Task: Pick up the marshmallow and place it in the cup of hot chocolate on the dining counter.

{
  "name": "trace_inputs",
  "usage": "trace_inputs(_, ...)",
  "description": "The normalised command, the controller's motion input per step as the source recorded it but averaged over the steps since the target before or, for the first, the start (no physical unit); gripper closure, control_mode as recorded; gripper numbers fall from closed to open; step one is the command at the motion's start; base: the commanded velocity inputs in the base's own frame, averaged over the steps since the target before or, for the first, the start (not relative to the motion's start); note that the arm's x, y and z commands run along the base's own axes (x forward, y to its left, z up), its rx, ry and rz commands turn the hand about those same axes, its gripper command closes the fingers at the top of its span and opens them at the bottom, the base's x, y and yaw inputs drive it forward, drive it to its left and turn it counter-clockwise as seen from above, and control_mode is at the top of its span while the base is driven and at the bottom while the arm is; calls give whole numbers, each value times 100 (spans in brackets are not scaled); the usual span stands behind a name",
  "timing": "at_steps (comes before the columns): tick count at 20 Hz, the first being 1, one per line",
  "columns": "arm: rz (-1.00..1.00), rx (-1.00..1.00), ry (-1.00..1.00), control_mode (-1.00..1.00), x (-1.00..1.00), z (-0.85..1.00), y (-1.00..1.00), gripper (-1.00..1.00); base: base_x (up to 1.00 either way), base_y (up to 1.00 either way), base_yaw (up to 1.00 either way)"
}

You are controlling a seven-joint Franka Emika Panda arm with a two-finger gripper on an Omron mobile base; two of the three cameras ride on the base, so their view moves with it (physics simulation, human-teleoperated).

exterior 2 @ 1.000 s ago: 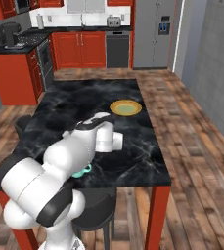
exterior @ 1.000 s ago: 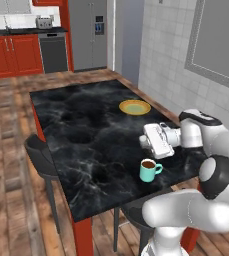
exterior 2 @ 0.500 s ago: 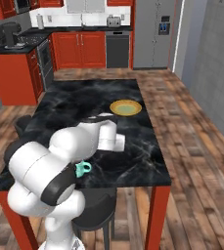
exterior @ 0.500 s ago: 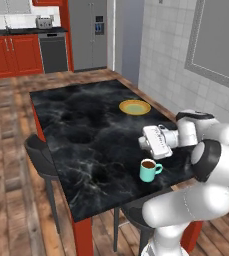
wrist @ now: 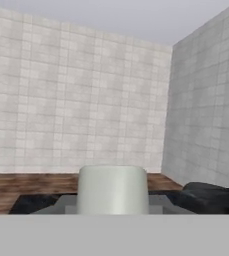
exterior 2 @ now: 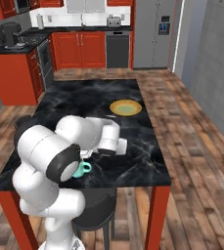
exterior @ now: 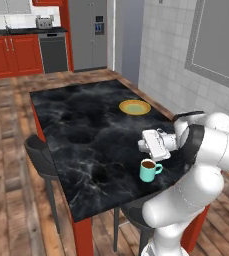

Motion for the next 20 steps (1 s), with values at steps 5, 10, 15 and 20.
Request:
trace_inputs(5,5,0,9,-100,21,-25,-20,100,0,0,0)
trace_inputs(10,8,0,8,-100,3,-25,-11,100,0,0,0)
trace_inputs(15,12,0,0,-100,0,-5,0,100,0,0,0)
trace_inputs(20,12,0,0,-100,0,-16,0,100,0,0,0)
